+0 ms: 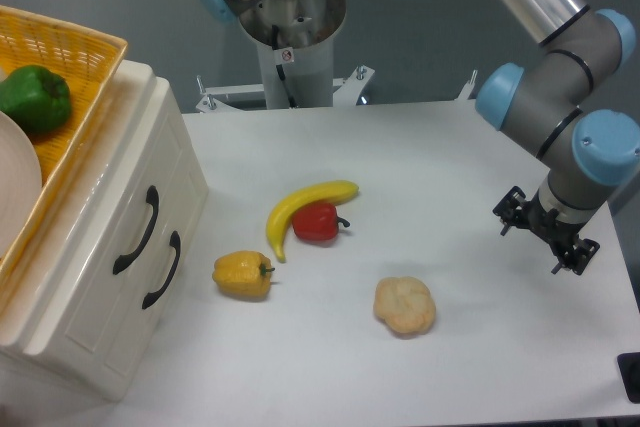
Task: Slide the top white drawer open
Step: 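Move the gripper across the table toward the cabinet's upper drawer handle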
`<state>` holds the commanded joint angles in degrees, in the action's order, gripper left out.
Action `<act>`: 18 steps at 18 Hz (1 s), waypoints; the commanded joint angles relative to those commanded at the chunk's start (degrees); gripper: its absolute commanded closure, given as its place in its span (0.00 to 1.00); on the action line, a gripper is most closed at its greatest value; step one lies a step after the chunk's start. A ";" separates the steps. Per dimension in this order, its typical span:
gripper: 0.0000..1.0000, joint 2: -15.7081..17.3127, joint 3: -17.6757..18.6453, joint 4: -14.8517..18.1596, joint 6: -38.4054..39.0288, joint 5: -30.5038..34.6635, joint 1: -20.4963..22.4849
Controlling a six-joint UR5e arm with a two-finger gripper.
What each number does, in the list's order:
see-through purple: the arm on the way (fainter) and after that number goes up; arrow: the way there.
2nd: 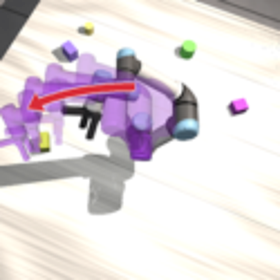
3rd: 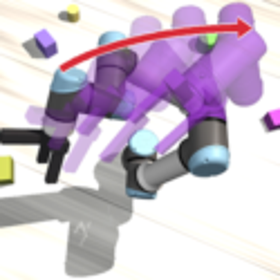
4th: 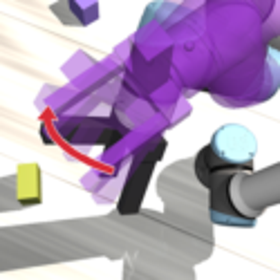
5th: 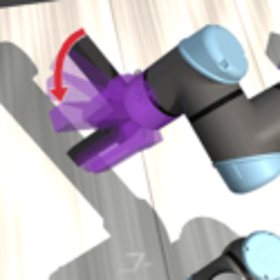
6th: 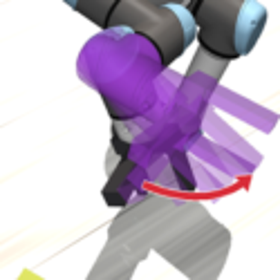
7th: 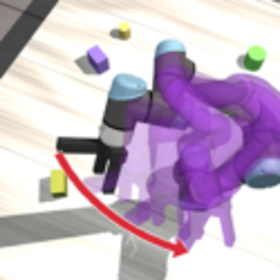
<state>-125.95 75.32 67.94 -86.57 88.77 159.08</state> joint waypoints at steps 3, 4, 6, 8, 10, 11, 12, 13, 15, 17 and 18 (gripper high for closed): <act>0.00 -0.09 0.09 0.00 -0.09 0.00 0.00; 0.00 0.17 0.35 0.00 -0.26 0.09 -0.17; 0.00 0.53 0.88 0.00 -0.09 0.17 -2.01; 0.00 0.53 1.23 -0.52 0.35 0.18 -2.37; 0.00 1.23 2.98 -1.23 0.18 0.09 -2.29; 0.00 1.49 4.12 -3.23 0.35 0.26 -2.37; 0.00 2.10 6.31 -6.04 0.79 0.44 -2.46; 0.00 3.07 8.76 -8.94 1.05 0.44 -2.37; 0.00 5.26 11.77 -10.81 1.32 0.00 -1.50; 0.00 7.98 13.61 -10.55 2.19 0.00 -1.32; 0.00 9.39 15.80 -10.63 3.50 -0.09 -1.67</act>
<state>-116.56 91.12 57.31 -83.07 88.68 157.42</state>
